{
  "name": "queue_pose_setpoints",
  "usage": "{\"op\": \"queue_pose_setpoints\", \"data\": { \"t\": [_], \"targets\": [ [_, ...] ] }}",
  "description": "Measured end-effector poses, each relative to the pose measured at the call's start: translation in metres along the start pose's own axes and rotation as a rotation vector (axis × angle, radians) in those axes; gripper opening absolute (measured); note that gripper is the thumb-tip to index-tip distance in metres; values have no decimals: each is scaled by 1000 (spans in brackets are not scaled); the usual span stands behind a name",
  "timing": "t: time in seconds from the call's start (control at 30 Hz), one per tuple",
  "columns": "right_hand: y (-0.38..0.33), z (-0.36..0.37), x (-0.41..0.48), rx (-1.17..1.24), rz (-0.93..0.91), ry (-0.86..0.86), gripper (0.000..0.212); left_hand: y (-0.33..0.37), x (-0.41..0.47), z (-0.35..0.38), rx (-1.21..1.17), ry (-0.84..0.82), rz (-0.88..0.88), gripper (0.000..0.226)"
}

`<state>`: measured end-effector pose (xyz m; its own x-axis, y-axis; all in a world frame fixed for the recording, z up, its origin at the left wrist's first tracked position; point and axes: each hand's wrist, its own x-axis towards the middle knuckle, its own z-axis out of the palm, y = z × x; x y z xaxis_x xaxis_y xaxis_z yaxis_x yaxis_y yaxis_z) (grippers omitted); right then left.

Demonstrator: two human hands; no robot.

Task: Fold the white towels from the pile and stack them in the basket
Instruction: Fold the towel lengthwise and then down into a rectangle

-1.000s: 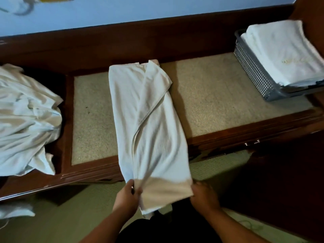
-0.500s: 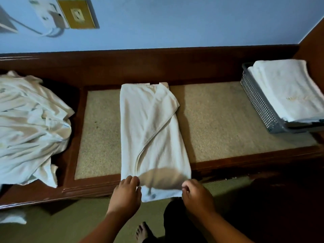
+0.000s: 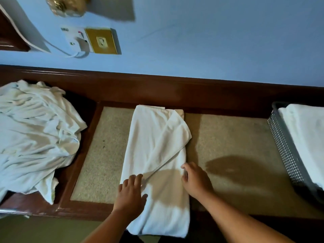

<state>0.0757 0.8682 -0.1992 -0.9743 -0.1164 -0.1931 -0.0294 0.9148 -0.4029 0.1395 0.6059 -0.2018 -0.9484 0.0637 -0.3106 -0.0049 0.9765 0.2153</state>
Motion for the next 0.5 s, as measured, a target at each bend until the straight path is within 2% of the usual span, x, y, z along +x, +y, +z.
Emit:
{"op": "queue_pose_setpoints", "data": {
  "t": [0.07, 0.13, 0.27, 0.4, 0.5],
  "targets": [
    [7, -1, 14, -18, -14, -38, 32, -2, 1, 14, 48, -57, -70, 92],
    [10, 1, 22, -29, -18, -54, 34, -5, 4, 17, 75, -59, -62, 96],
    [13, 9, 27, -20, -6, -13, 31, -17, 41, 17, 193, 60, 170, 75],
    [5, 19, 25, -61, -132, 10, 18, 2, 108, -3, 161, 20, 178, 73],
    [2, 27, 38, -104, -272, -45, 25, 17, 168, -24, 47, 53, 133, 65]
  ]
}}
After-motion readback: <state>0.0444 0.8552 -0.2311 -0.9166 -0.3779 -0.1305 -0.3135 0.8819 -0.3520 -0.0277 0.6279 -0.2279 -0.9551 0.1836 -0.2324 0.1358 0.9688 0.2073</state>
